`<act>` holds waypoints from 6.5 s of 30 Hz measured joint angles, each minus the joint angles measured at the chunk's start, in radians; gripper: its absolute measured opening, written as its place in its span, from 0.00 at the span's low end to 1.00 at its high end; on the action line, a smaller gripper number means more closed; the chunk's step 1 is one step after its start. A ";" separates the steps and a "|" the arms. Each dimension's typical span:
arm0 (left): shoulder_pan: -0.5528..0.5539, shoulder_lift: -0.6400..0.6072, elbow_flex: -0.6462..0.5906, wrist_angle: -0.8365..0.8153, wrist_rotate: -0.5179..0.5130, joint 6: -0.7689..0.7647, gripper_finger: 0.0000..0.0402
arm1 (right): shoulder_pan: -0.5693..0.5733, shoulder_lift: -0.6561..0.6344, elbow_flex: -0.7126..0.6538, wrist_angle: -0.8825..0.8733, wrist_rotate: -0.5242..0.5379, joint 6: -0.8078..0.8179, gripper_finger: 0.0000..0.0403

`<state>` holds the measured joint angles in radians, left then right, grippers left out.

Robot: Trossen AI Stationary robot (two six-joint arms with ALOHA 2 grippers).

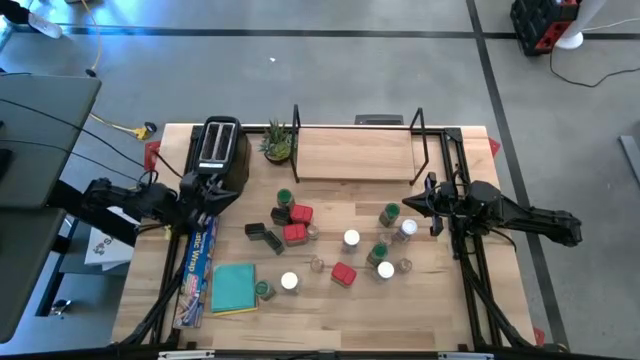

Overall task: Shelf spices
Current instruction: Put the top left green seasoning bottle on the shelf

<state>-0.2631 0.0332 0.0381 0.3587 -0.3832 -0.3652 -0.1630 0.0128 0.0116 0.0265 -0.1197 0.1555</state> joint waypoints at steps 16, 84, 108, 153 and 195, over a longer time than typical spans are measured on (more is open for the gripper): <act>0.082 0.462 0.343 -0.361 -0.254 0.052 0.30 | 0.000 0.000 0.000 0.000 0.000 0.000 0.00; 0.097 1.115 0.641 -0.619 -0.402 -0.063 0.66 | 0.000 0.000 0.000 0.000 0.000 0.000 0.00; 0.019 1.454 0.645 -0.518 -0.624 -0.490 0.66 | 0.000 0.000 0.000 0.000 0.000 0.000 0.00; 0.117 1.277 0.641 -0.633 -0.245 0.256 0.66 | 0.000 0.000 0.000 0.000 0.000 0.000 0.00; 0.426 1.306 0.642 -0.482 0.453 0.701 0.75 | 0.000 0.000 0.000 0.000 0.000 0.000 0.00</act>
<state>0.1627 1.3390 0.6804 -0.1234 0.0696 0.3361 -0.1627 0.0128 0.0116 0.0265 -0.1199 0.1555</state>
